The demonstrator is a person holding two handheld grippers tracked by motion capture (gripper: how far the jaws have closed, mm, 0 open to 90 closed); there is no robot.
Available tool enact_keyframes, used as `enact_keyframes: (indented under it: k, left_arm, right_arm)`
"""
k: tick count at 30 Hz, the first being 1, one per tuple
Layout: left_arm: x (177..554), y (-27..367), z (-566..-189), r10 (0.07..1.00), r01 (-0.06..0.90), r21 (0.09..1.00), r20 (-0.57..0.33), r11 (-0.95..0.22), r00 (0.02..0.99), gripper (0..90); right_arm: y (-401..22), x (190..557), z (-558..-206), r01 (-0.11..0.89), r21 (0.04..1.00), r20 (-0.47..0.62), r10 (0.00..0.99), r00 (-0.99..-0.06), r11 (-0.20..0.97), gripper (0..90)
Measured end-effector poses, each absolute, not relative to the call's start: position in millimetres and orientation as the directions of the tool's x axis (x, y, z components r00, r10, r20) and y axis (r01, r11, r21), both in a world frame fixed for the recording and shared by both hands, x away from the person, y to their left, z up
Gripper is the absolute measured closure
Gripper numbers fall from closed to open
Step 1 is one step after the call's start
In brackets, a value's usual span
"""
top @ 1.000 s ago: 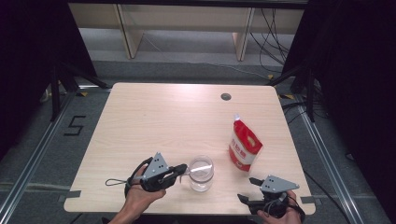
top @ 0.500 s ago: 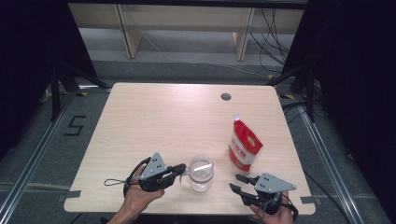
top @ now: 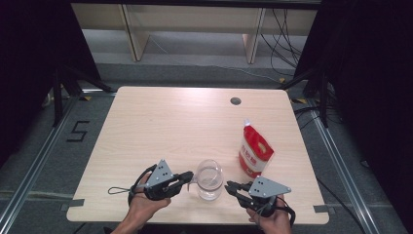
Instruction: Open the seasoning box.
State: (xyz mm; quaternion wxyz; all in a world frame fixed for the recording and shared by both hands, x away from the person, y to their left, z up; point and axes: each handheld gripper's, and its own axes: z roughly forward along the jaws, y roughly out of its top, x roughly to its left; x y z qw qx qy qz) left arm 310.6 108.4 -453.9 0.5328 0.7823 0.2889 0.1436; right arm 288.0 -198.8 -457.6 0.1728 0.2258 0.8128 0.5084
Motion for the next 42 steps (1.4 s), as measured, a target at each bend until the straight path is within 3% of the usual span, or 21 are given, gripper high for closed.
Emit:
enact_keyframes:
  k: [16,20,21,22,25,27,35,42]
  left_arm:
    - [312,110,-455,0.599,0.289,0.922,-0.083,-0.256,0.796,84.2]
    - [309,111,-455,0.595,0.304,0.918,-0.099,-0.255,0.797,65.6]
    - [308,111,-455,0.593,0.31,0.915,-0.104,-0.257,0.799,65.6]
    - [305,114,-455,0.581,0.288,0.915,-0.074,-0.285,0.811,53.7]
    - [301,117,-458,0.596,0.322,0.905,-0.101,-0.277,0.796,41.7]
    - [300,124,-463,0.587,0.317,0.889,-0.069,-0.332,0.807,38.3]
    - [296,131,-480,0.636,0.374,0.858,-0.075,-0.352,0.768,24.1]
    - [296,137,-487,0.662,0.399,0.846,-0.074,-0.354,0.746,17.1]
  right_arm:
    - [-183,300,-454,0.169,0.916,-0.054,0.53,-0.846,0.364,88.5]
    - [-181,301,-453,0.172,0.916,-0.051,0.53,-0.847,0.363,89.1]
    - [-181,301,-453,0.172,0.916,-0.051,0.53,-0.847,0.363,89.1]
    - [-179,302,-453,0.157,0.921,-0.058,0.526,-0.849,0.355,89.1]
    - [-178,301,-452,0.16,0.921,-0.057,0.529,-0.847,0.355,89.1]
    - [-176,302,-451,0.153,0.925,-0.051,0.512,-0.857,0.349,89.1]
    - [-170,299,-447,0.163,0.928,-0.039,0.522,-0.852,0.336,89.1]
    - [-163,299,-444,0.143,0.931,-0.048,0.502,-0.864,0.335,89.0]
